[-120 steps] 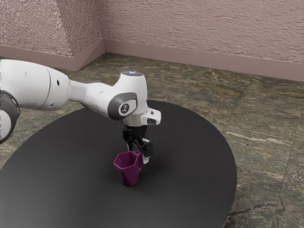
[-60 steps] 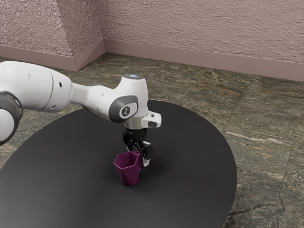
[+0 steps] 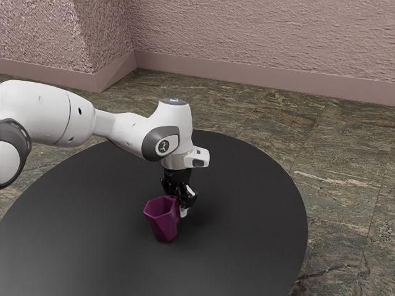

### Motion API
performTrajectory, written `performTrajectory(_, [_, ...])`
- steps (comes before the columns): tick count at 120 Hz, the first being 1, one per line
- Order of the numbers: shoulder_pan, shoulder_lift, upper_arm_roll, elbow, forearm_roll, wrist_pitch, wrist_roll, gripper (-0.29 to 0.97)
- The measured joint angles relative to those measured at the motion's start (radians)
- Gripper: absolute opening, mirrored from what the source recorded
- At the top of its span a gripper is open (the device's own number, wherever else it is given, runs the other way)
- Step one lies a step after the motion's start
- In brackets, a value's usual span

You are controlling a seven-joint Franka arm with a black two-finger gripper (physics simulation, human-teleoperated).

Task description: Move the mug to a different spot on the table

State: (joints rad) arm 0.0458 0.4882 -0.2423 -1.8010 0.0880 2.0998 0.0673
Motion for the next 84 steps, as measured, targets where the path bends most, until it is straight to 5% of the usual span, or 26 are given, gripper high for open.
performTrajectory(84, [0.004, 0.078, 0.071, 0.293, -0.042, -0.45, -0.056, -0.06])
